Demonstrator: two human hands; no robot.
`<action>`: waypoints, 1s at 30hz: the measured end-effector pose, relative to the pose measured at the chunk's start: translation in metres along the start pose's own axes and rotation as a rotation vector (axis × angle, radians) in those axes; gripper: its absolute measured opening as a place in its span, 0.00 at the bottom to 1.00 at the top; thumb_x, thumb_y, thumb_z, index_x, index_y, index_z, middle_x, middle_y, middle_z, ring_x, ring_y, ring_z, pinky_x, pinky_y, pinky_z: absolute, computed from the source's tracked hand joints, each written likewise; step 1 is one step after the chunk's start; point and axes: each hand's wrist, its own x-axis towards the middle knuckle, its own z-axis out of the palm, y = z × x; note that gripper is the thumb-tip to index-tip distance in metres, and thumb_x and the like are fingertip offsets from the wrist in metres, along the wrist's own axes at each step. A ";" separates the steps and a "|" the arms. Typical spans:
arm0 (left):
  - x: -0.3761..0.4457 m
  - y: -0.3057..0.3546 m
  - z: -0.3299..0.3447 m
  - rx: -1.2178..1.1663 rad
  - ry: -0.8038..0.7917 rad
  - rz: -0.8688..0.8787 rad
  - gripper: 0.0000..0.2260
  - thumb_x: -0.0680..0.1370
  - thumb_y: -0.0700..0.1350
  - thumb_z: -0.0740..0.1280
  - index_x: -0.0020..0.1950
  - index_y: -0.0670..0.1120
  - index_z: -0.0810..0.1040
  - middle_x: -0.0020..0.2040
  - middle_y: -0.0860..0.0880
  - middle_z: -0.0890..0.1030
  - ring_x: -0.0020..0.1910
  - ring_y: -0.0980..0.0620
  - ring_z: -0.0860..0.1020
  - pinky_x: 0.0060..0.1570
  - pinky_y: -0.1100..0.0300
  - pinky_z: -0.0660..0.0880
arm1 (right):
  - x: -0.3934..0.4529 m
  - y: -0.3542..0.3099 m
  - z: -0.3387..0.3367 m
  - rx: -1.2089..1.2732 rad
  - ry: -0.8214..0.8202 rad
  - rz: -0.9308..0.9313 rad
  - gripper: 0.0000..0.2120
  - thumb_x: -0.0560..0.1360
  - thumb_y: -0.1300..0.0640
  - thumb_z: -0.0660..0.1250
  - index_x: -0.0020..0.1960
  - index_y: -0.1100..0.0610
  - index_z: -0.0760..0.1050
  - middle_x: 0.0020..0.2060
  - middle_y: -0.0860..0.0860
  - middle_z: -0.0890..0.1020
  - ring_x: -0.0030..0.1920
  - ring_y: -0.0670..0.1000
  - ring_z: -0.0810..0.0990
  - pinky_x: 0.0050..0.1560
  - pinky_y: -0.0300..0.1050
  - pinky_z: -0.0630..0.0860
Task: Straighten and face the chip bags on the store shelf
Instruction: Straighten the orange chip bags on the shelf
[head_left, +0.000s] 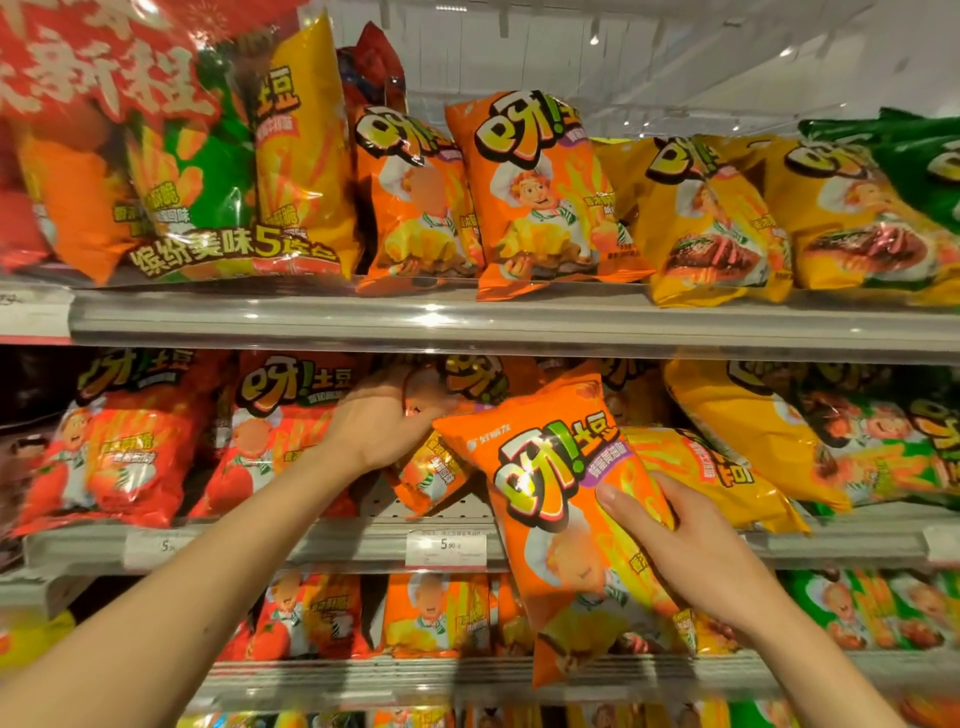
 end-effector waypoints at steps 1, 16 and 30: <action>-0.001 0.000 0.001 -0.017 0.010 -0.025 0.39 0.67 0.78 0.56 0.63 0.50 0.77 0.59 0.44 0.82 0.56 0.42 0.80 0.55 0.51 0.77 | -0.001 0.001 0.000 0.011 0.010 -0.002 0.19 0.73 0.35 0.65 0.51 0.49 0.80 0.42 0.49 0.87 0.43 0.51 0.85 0.53 0.59 0.79; -0.042 0.001 0.034 -0.600 0.252 -0.324 0.41 0.77 0.65 0.64 0.78 0.42 0.52 0.75 0.39 0.67 0.72 0.39 0.68 0.68 0.44 0.69 | -0.007 -0.001 0.003 0.123 0.120 0.051 0.15 0.76 0.37 0.64 0.52 0.46 0.81 0.43 0.42 0.87 0.44 0.44 0.85 0.56 0.56 0.79; -0.054 -0.007 0.056 -0.312 0.178 -0.129 0.28 0.82 0.61 0.54 0.79 0.50 0.57 0.79 0.39 0.54 0.77 0.39 0.57 0.70 0.44 0.63 | -0.004 0.002 0.027 0.128 0.205 0.050 0.18 0.76 0.37 0.64 0.50 0.51 0.80 0.41 0.47 0.86 0.43 0.47 0.84 0.53 0.54 0.79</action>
